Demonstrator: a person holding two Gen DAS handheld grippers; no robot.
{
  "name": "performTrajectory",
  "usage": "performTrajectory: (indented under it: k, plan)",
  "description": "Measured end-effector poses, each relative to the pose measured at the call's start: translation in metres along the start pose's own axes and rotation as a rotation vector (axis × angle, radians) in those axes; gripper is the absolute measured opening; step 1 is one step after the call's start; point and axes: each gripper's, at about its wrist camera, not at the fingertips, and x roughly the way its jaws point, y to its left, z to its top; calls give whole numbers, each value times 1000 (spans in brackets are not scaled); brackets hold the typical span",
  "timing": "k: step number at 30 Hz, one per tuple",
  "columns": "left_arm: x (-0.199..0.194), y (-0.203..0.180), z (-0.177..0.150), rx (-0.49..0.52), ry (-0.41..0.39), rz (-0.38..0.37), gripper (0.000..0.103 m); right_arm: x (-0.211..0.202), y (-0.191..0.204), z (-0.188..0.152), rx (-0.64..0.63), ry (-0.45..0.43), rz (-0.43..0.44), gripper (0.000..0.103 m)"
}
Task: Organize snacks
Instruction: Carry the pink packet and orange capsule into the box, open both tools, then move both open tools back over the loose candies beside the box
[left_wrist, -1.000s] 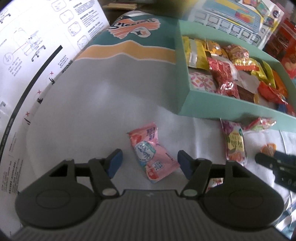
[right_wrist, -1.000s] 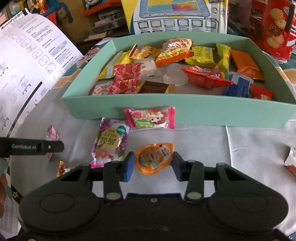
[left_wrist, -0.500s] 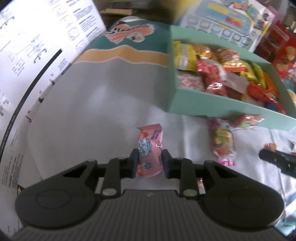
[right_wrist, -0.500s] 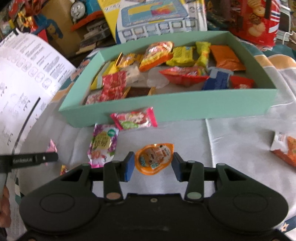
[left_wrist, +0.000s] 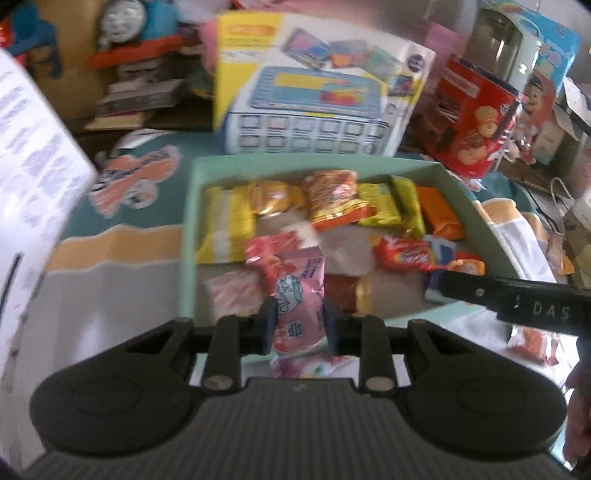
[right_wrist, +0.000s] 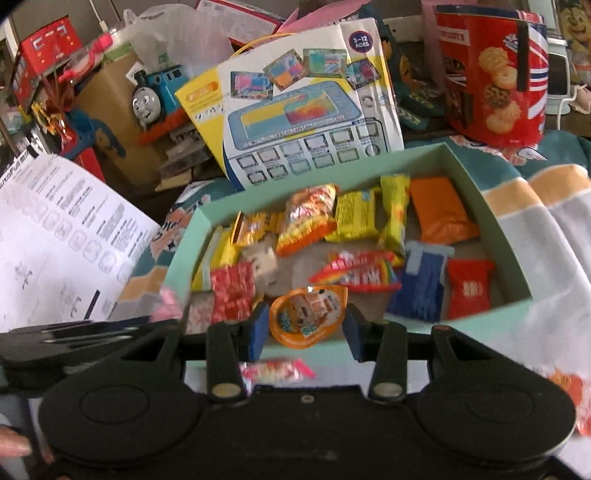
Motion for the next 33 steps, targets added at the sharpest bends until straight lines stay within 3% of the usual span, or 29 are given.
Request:
performTrajectory:
  k: [12,14,16,17,18,19,24,33]
  plan:
    - [51,-16,17,31,71,0,27,44,-11,12,55,72,14,43]
    - [54,-17,16,34,81,9,29,46,-12,12,58,84,22,47]
    - [55,-18,16,39,85,31,56,46,-12,11,65,92,22,55]
    - [55,-19,15,40,81,59,75,44,-13,11,73,83,22,63]
    - [54,-19,15,44,74,85,95,41,-15,11,80,73,20,78]
    - [51,-20,14,48,64,104,100,37,-15,12,85,62,17,85]
    - [35,-19,11,43,45,116,103,15,-16,11,86,-3,2,103]
    - [-2,-18,-9,26,41,125,103,-19,-13,-2,105,-32,-14,103]
